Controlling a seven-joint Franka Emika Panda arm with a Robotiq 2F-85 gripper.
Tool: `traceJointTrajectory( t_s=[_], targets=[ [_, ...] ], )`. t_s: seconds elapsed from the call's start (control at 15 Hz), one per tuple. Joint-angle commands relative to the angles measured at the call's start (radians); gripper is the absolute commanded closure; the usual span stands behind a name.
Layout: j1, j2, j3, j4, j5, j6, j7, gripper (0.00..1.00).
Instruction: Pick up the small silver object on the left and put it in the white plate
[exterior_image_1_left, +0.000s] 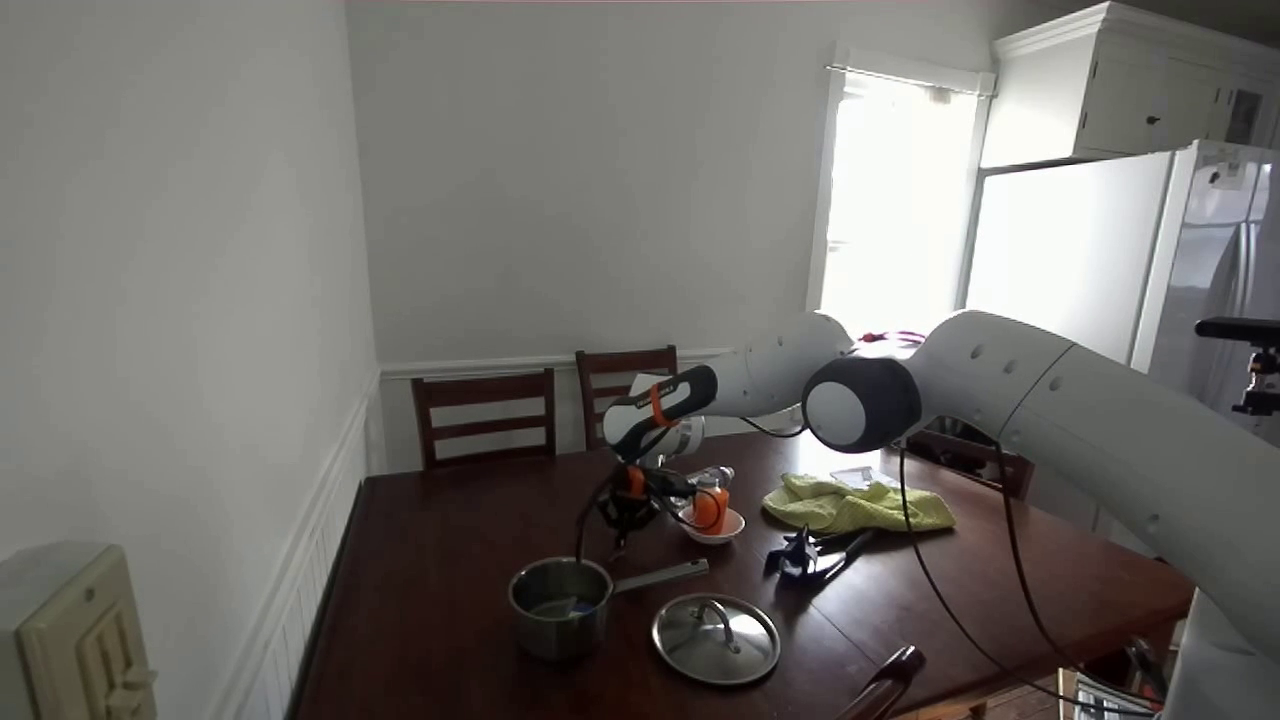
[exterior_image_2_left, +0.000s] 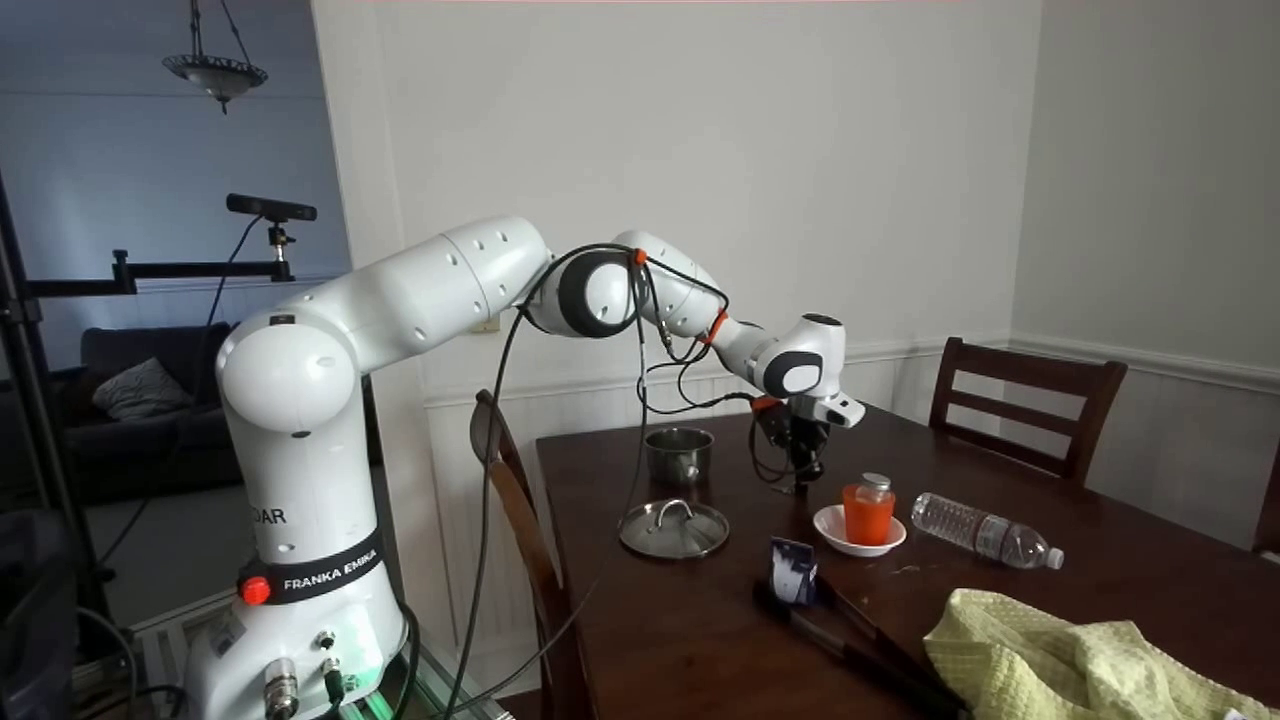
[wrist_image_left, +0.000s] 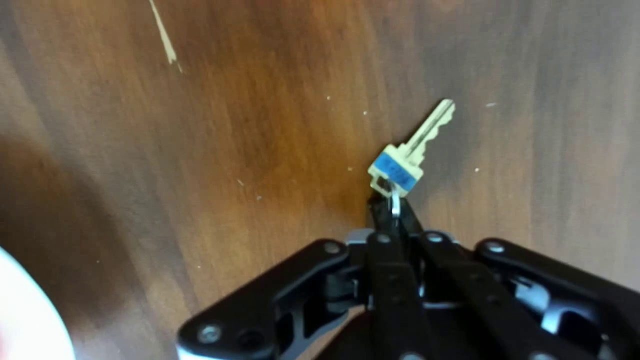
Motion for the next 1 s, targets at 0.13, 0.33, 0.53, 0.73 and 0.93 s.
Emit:
traceJointTrajectory(
  t_s=[0.13, 0.33, 0.53, 0.73, 0.93],
  targets=[
    [-0.013, -0.181, -0.014, -0.21, -0.004, 0.011, -0.065, 0.99],
    [0.001, -0.274, -0.048, -0.312, -0.011, 0.037, -0.093, 0.99],
    [0.024, -0.374, -0.092, -0.427, -0.052, 0.015, -0.053, 0.99],
    [0.08, -0.469, -0.17, -0.556, -0.129, 0.01, 0.06, 0.99],
    [0.168, -0.553, -0.265, -0.691, -0.249, 0.022, 0.228, 0.99]
  ],
)
